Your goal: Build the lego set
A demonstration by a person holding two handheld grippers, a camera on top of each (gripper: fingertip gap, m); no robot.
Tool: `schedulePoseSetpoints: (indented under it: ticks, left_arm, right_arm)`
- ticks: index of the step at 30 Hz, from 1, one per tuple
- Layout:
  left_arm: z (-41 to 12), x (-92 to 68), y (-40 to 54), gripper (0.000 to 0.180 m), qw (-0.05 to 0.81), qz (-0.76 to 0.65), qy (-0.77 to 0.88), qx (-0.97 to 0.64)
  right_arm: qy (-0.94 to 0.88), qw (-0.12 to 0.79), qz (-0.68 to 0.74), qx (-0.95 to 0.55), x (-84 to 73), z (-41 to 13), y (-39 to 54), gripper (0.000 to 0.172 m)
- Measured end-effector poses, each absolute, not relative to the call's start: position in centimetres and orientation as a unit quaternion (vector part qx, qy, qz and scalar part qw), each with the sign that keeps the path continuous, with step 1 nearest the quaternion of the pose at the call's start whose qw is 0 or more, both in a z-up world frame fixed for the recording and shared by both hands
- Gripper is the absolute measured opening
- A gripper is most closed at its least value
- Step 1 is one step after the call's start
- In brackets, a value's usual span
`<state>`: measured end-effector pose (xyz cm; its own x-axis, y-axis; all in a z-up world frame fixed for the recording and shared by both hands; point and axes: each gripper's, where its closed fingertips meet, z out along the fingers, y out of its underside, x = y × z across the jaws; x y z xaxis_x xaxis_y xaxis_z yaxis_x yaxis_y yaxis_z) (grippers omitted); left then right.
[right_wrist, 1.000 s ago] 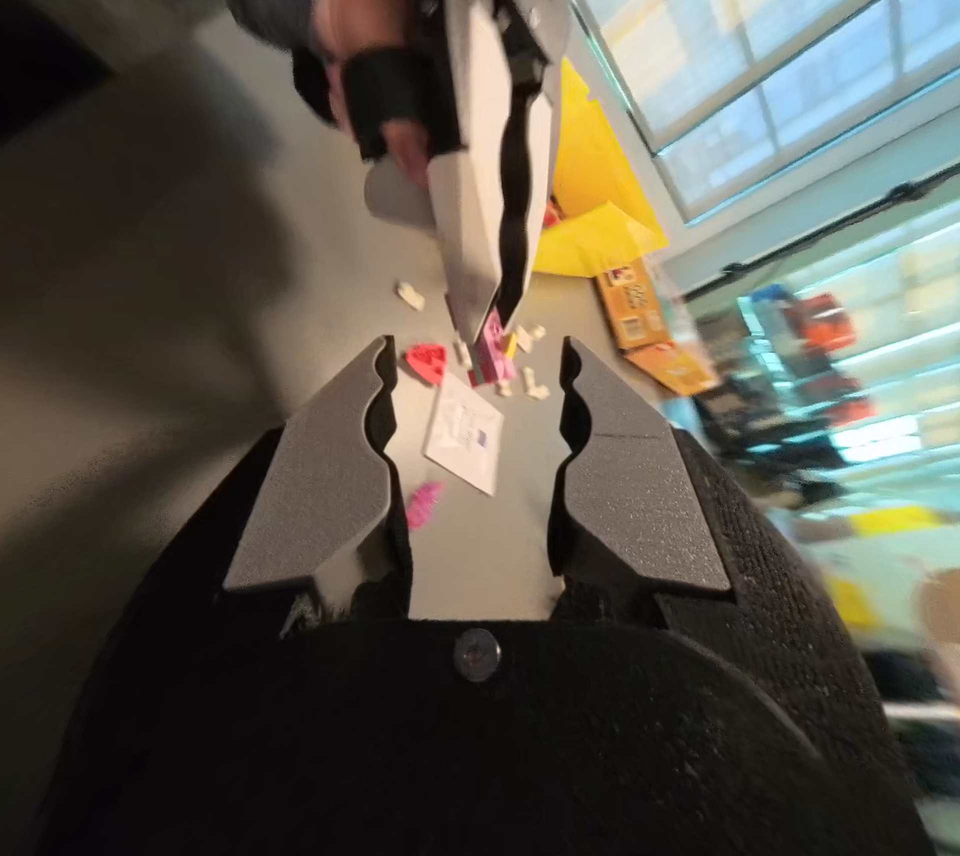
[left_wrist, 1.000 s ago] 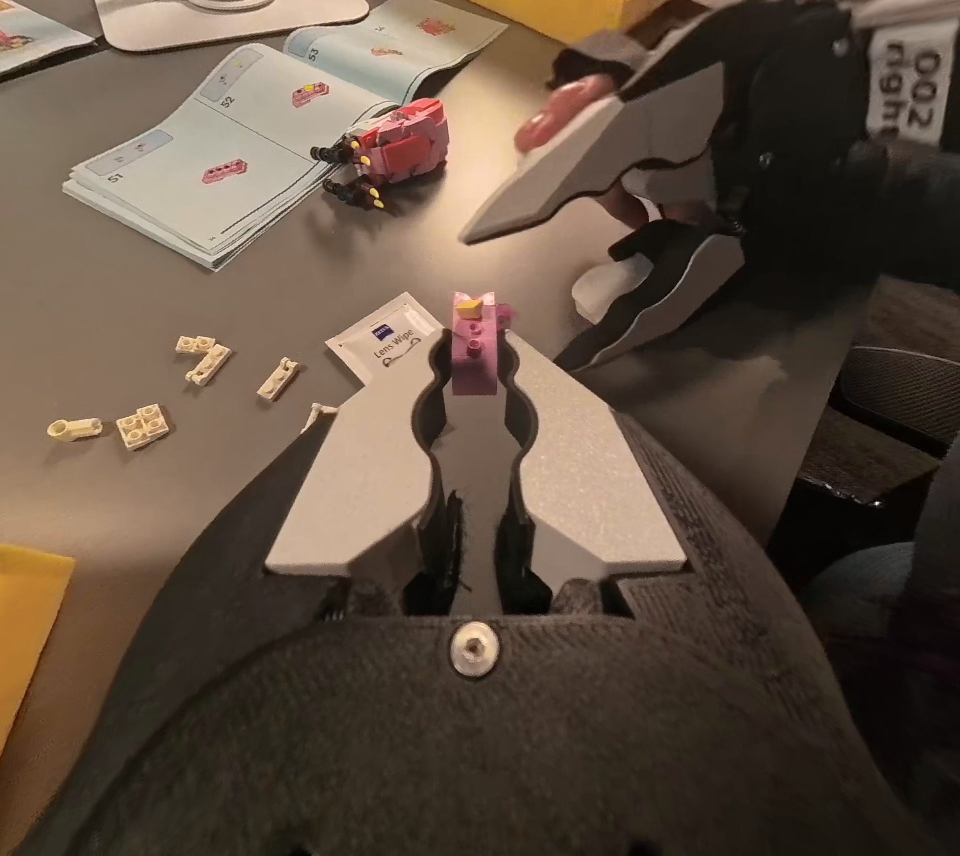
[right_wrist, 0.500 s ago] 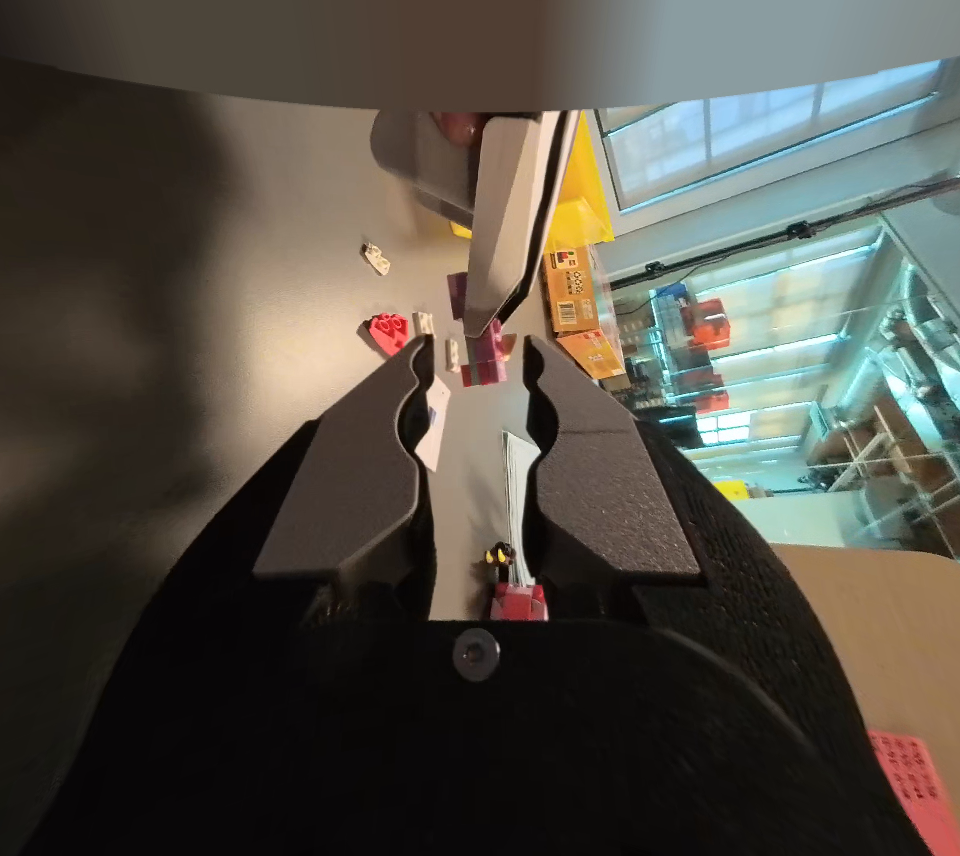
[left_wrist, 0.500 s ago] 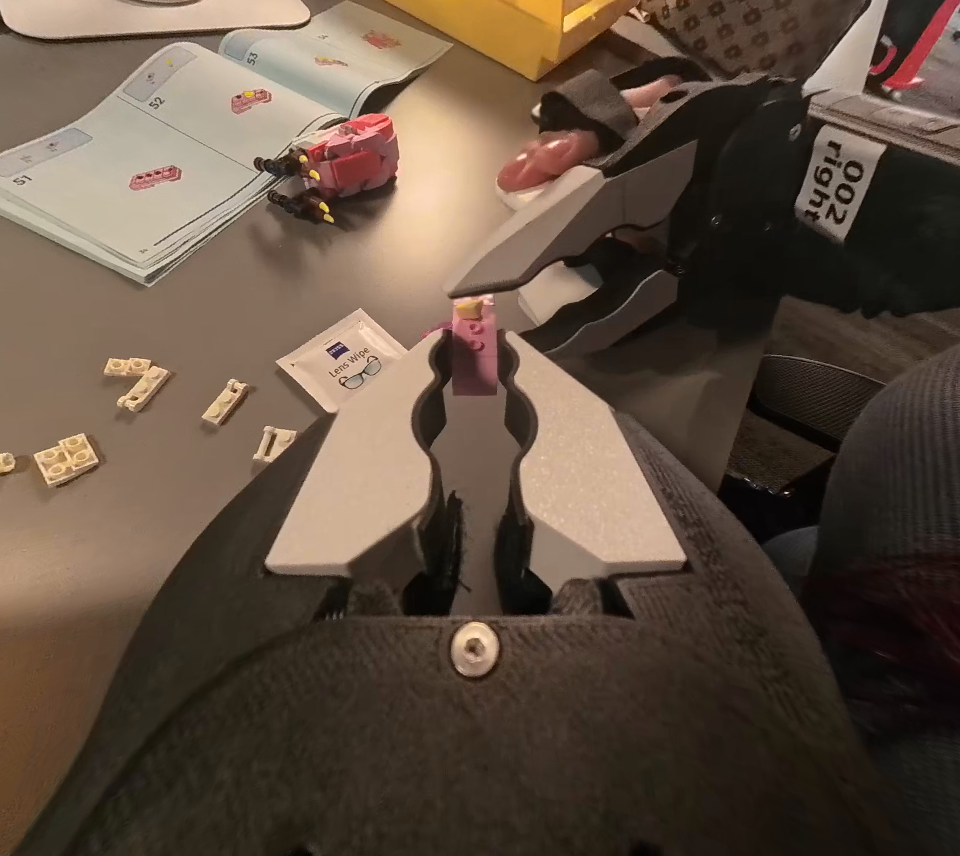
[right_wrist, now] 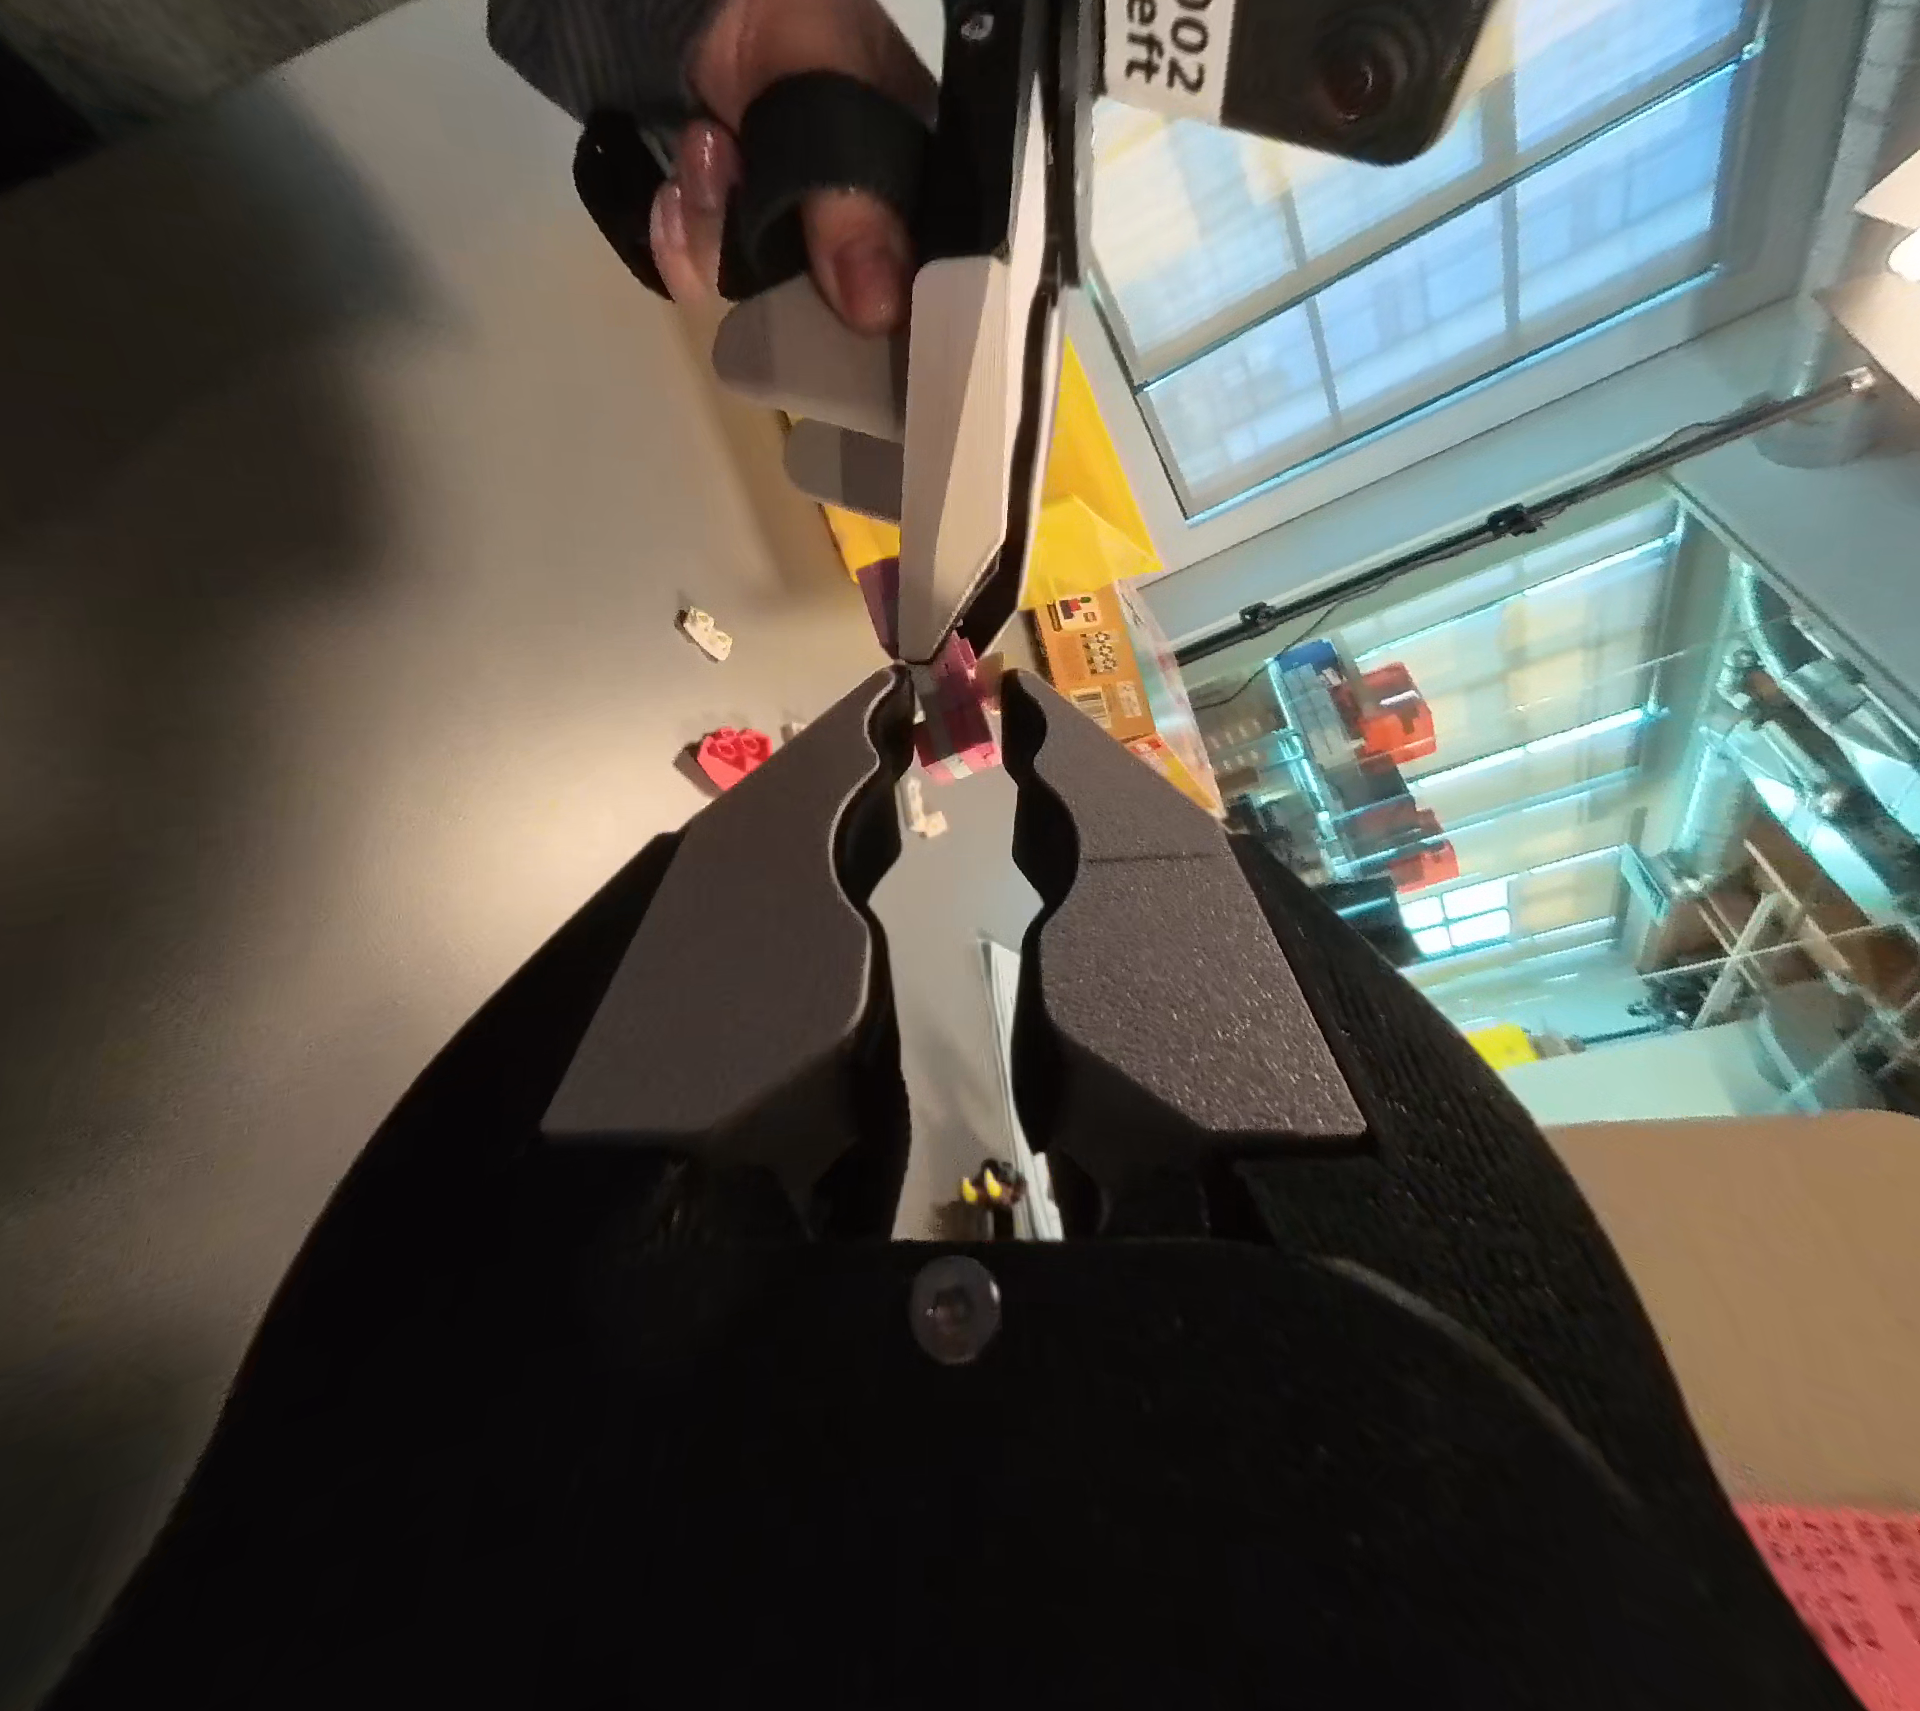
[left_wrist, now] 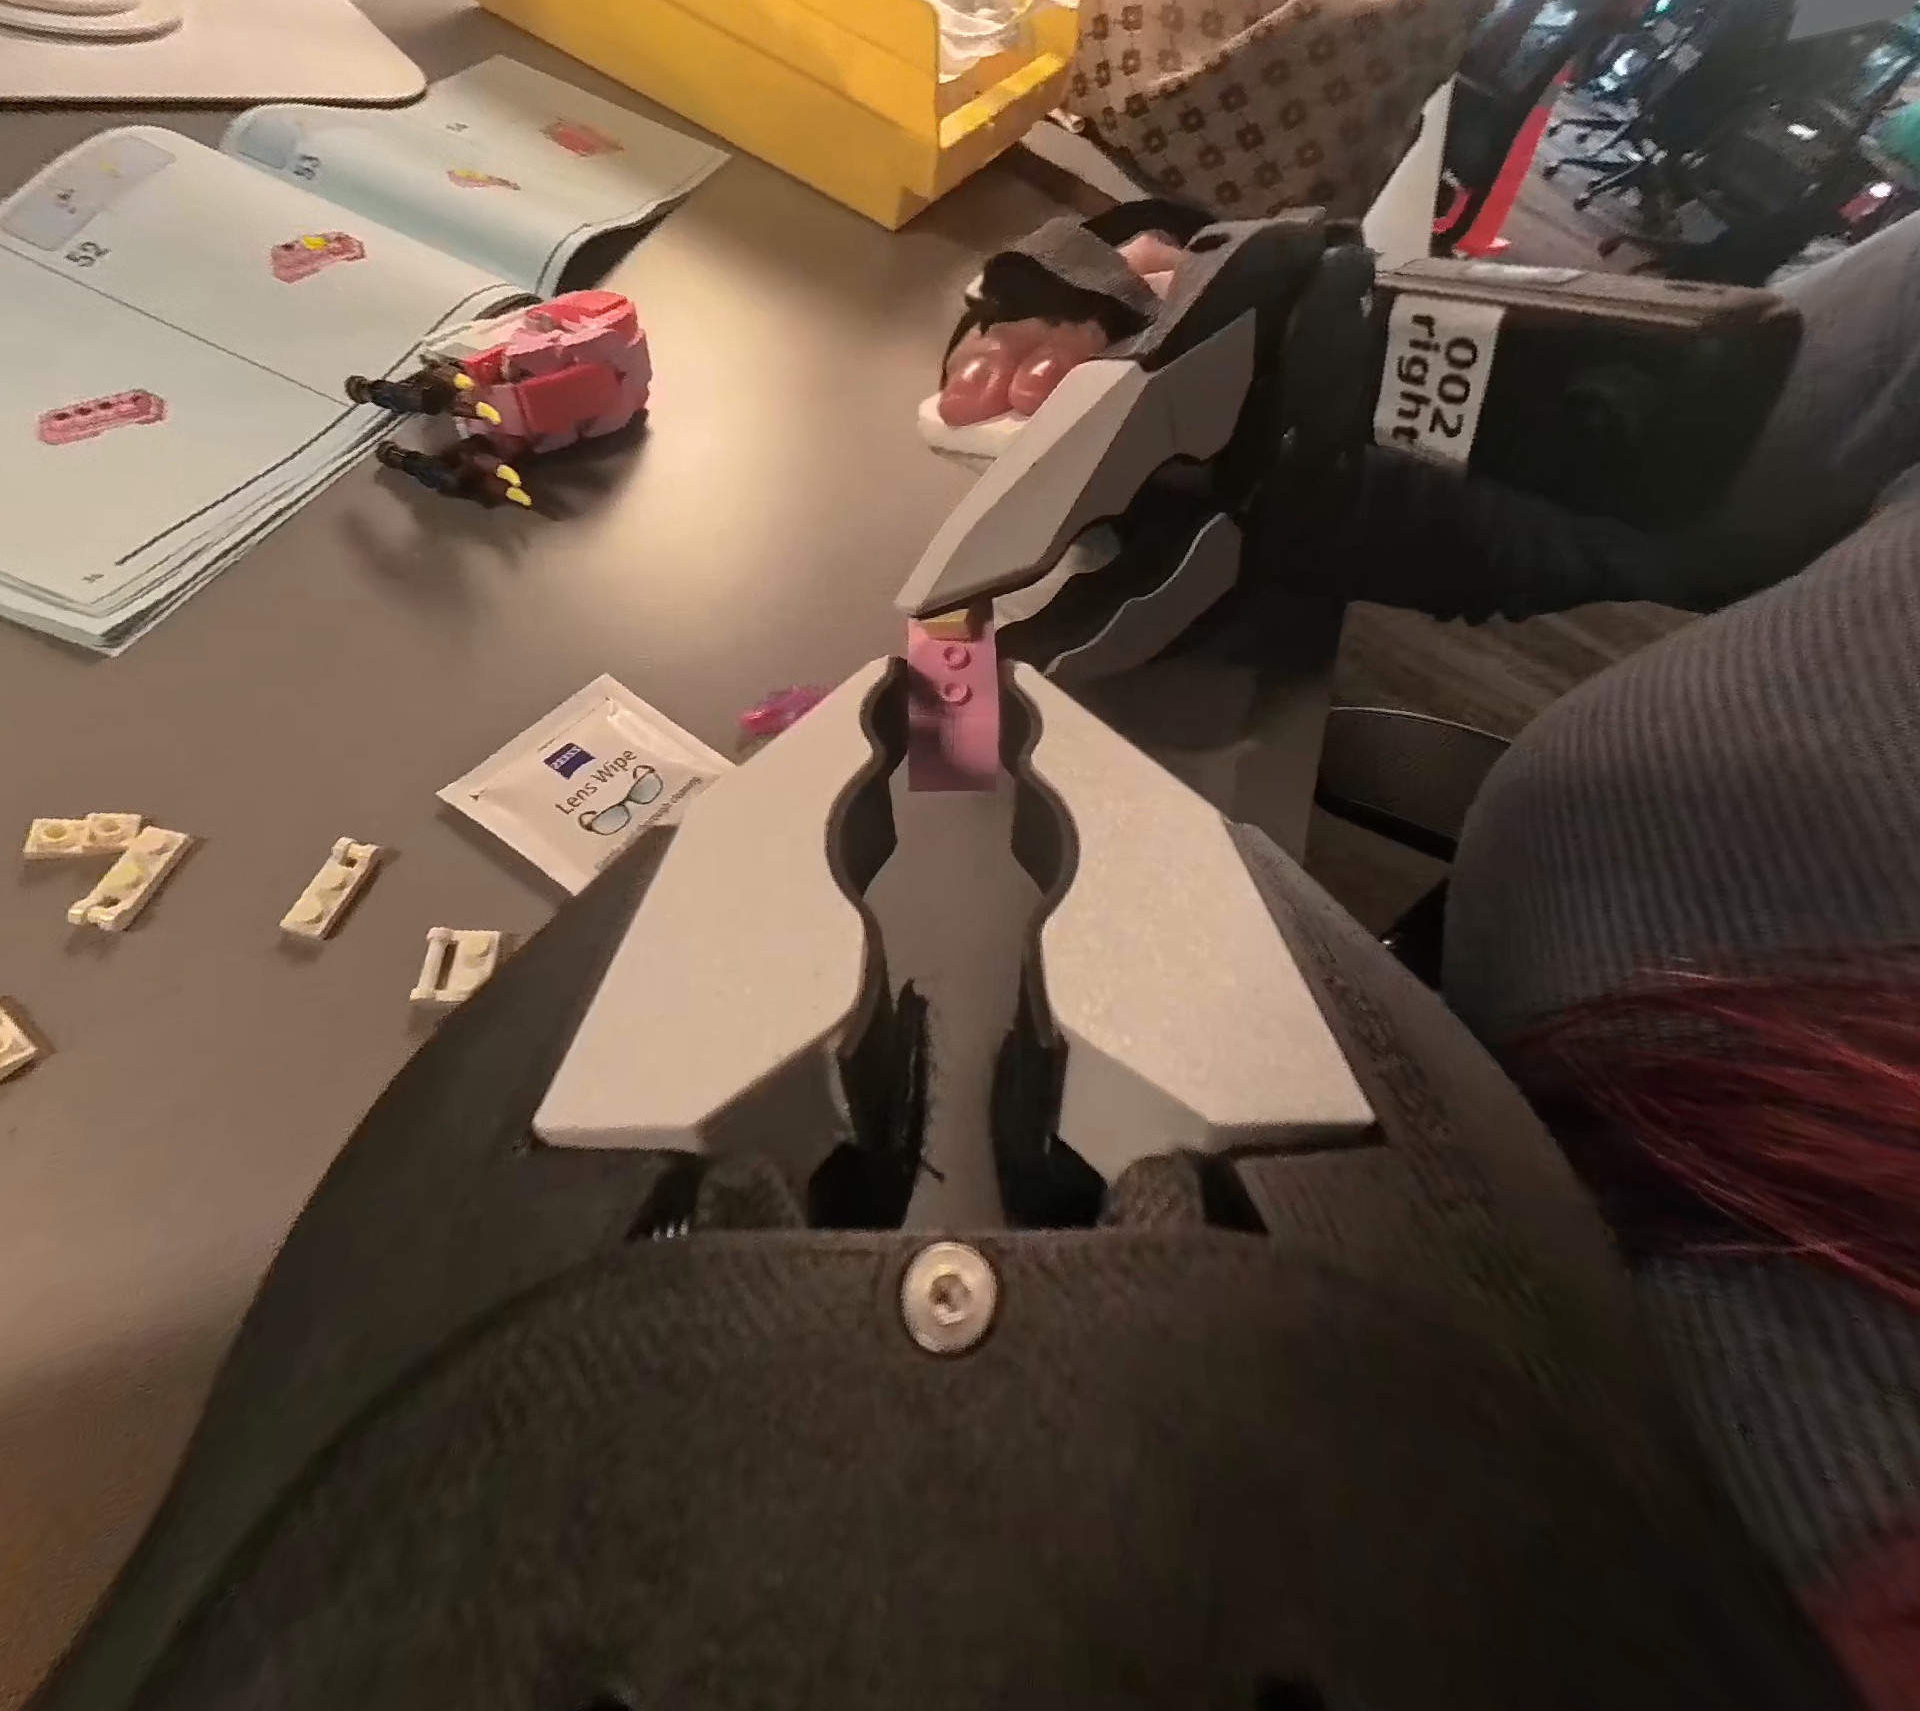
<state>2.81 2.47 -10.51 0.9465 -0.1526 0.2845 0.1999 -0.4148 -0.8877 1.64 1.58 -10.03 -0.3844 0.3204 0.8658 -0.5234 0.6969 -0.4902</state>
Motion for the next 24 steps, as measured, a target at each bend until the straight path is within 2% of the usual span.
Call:
schedulePoseSetpoints:
  ticks: [10,19,21,24]
  left_arm:
    - [-10.1,3.1,2.2,0.016,0.538,-0.192,-0.014,-0.820]
    - [-11.3,3.2,2.3,0.017,0.490,-0.176,-0.013,-0.854]
    - [-11.1,2.9,2.4,0.021,0.493,-0.174,-0.020,-0.852]
    - [-10.2,2.7,2.6,0.027,0.517,-0.187,-0.042,-0.834]
  right_arm:
    - [-0.738,0.547,0.389,0.069,1.9,-9.7,1.4,0.013]
    - [-0.729,0.610,0.270,0.153,1.8,-10.6,1.6,0.012]
    - [-0.738,0.602,0.279,0.126,1.5,-10.4,1.7,0.012]
    - [-0.751,0.542,0.374,0.040,1.3,-9.9,1.7,0.013]
